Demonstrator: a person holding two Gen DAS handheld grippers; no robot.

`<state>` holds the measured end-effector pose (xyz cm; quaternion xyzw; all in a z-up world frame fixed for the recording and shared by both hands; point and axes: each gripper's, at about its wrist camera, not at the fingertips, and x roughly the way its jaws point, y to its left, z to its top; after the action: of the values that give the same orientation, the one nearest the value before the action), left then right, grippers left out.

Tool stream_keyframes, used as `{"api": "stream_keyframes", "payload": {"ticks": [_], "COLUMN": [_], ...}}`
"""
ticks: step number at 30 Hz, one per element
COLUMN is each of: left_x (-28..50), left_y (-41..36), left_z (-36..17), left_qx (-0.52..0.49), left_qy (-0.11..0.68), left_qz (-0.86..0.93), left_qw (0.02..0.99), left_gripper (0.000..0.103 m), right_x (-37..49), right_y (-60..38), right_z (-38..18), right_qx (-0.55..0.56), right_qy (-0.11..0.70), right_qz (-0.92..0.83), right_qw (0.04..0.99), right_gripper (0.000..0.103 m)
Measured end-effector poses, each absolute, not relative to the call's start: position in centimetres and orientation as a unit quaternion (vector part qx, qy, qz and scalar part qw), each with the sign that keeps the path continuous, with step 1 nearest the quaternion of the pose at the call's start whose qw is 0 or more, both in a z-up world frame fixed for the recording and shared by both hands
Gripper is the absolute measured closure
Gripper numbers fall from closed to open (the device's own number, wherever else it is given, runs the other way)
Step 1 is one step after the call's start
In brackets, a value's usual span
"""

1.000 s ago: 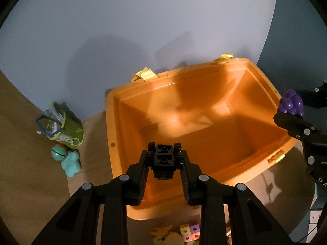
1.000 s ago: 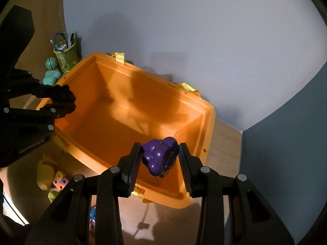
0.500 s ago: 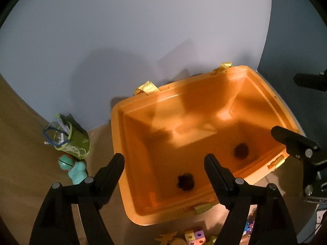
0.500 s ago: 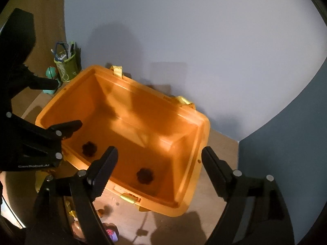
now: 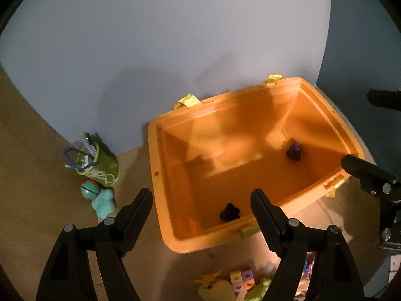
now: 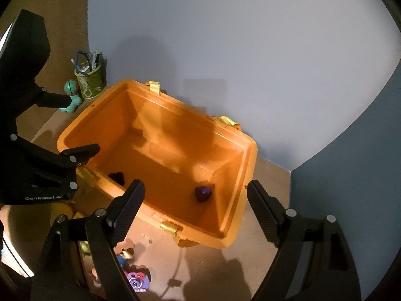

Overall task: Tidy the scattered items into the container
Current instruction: 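Withdraw both open tools from the crate back over the remaining toys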

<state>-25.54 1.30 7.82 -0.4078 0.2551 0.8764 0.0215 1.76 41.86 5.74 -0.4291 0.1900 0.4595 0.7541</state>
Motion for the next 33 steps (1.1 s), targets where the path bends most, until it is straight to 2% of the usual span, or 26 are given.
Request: {"api": "stream_keyframes", "payload": {"ticks": [16, 33], "left_x": [-18.8, -15.3], "left_y": [1.6, 1.2], "left_z": [8.9, 7.8], "left_qx": [-0.386, -0.392], "left_qy": [0.268, 0.264], "left_qz": [0.882, 0.881], "left_qw": [0.025, 0.024], "left_gripper": [0.026, 0.026], "right_x": [-1.0, -2.8], "right_y": [37.0, 34.1], "right_z": [6.2, 5.4], "right_qx": [-0.422, -0.41], "right_qy": [0.195, 0.213], "right_qz": [0.446, 0.432], "right_qw": [0.765, 0.775], "right_gripper": [0.021, 0.021]}}
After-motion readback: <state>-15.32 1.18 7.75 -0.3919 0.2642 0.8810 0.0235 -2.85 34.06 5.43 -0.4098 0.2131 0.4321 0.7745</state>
